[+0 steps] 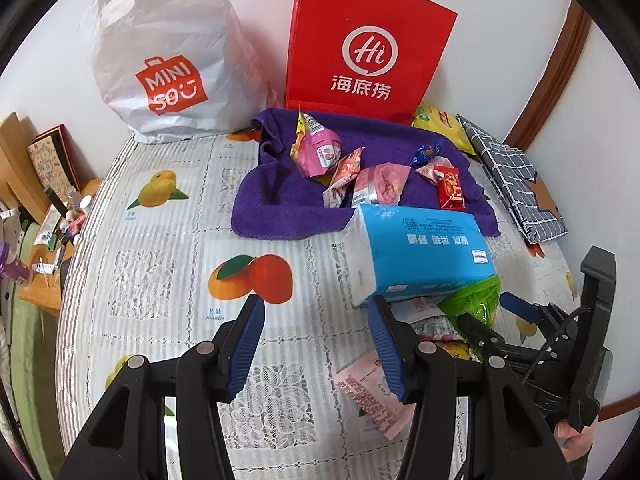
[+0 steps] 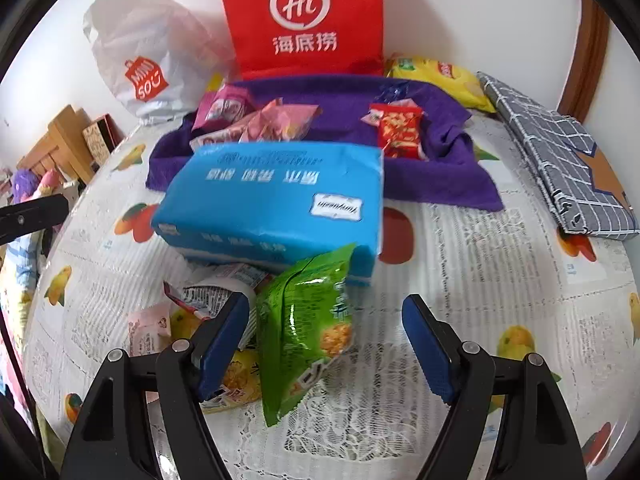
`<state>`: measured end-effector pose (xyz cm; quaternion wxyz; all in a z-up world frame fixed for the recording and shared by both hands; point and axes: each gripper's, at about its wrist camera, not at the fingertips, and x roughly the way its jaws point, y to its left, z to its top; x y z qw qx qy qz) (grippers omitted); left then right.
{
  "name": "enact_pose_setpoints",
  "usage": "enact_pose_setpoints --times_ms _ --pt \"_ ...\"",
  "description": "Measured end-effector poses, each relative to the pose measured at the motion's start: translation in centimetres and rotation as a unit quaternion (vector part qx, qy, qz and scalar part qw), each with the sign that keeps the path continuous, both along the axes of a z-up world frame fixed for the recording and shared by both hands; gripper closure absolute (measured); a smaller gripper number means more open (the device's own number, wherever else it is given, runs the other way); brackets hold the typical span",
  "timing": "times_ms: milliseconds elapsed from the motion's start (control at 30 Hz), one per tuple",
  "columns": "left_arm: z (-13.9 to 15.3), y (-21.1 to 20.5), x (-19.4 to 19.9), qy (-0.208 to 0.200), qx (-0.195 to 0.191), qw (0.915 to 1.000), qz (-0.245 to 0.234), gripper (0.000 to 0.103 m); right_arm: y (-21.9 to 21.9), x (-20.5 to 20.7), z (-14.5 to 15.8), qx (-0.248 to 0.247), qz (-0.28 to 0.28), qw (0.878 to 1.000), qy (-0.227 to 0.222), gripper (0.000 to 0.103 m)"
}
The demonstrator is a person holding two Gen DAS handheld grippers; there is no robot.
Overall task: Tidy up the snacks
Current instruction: 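Grasp the green snack bag with the right gripper, then grasp the pink biscuit packet with the left gripper while the right holds the green bag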
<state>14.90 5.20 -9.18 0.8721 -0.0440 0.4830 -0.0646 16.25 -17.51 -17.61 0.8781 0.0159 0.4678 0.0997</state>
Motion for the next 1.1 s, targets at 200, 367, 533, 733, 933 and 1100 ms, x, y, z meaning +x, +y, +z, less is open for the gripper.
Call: enact_pose_setpoints --times_ms 200,367,533,733,933,1100 --pt "-0.5 0.4 -0.3 0.005 -0.004 1.0 0.003 0.052 0.1 0.4 -0.7 0.004 -0.007 1.0 0.01 0.025" --pt "-1.1 0.3 -0.6 0.012 -0.005 0.9999 0.002 0.052 -0.3 0.4 -0.9 0.012 -0.008 1.0 0.027 0.055" --pt "-1.9 -0.3 -1.2 0.022 0.0 0.9997 -0.004 0.052 -1.1 -0.4 -0.1 0.013 -0.014 1.0 0.011 0.058" --pt "-3.7 -1.1 -2.2 0.049 -0.003 0.9988 -0.007 0.052 -2.5 -1.2 1.0 0.01 -0.024 1.0 -0.009 0.058" --pt "-5.7 -2.2 -3.2 0.082 -0.028 0.9961 -0.015 0.052 -3.5 -1.7 1.0 0.002 -0.028 0.999 -0.017 0.058" --pt "-7.0 -2.9 -3.6 0.106 -0.046 0.9932 -0.014 0.052 -4.3 -1.8 0.9 0.008 -0.032 0.999 -0.021 0.058"
